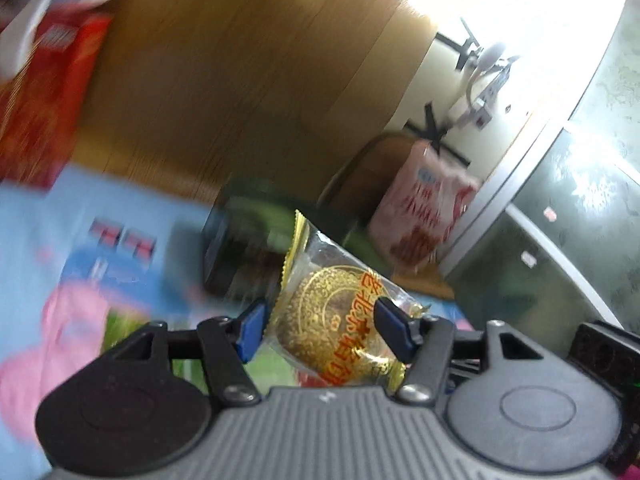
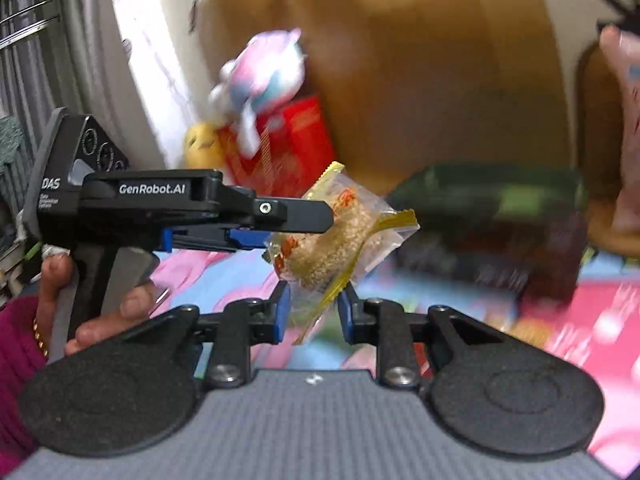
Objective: Organize snacks
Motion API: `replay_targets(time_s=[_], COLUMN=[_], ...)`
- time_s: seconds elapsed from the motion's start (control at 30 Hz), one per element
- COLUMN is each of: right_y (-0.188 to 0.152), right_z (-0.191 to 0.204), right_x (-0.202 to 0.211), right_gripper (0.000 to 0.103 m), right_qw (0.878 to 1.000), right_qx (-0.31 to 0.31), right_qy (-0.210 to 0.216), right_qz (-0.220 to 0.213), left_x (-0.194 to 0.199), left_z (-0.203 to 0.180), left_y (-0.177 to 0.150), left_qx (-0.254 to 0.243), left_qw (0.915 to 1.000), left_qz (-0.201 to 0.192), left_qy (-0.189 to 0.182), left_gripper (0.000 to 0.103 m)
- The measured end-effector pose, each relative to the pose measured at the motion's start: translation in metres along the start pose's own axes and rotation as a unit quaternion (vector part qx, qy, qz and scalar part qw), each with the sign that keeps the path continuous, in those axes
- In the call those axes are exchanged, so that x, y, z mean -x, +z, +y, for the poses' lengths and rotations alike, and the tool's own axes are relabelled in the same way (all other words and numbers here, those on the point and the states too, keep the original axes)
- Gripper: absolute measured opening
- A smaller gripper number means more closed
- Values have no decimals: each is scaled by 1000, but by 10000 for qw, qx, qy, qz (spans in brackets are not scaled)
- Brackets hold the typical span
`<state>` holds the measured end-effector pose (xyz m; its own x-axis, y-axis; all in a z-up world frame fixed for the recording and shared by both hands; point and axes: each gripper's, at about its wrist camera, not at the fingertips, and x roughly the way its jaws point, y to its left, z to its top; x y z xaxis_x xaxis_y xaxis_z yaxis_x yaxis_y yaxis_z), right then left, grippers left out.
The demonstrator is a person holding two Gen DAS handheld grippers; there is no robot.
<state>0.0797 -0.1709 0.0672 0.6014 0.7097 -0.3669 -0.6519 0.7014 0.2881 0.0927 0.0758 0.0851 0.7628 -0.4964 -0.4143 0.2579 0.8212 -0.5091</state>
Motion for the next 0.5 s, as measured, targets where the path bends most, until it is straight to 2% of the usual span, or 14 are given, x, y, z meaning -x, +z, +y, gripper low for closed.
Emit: replay_targets(time_s=[0.1,0.23,0.37,0.47,0.5], right_y=[23,41,49,46,43], right_z=[-24,-60,-76,-81,-80], right_x=[-14,-38,-58,-71,-70], right_gripper=[29,29,32,35,39], right_qw=[9995,9982,9958,9903,9883], right_qx=[24,-159,-56,89,151], right_qy=[-296,-575,-908,-1385,-1514], right_qz=[-109,-50,-43,-25,-74], left_x=[-32,-78,-112,-126,-127], left_z=[-7,-5,1,9,11], left_y=[28,55,63,65,65], left_qx=[-57,37,70,69,84], left_qw=[9999,10000,9996,9987,9986], left_qz=[-139,-70,120,270,289], left_qy=[-11,43,248,429,431], left_gripper=[62,62,62,63,65])
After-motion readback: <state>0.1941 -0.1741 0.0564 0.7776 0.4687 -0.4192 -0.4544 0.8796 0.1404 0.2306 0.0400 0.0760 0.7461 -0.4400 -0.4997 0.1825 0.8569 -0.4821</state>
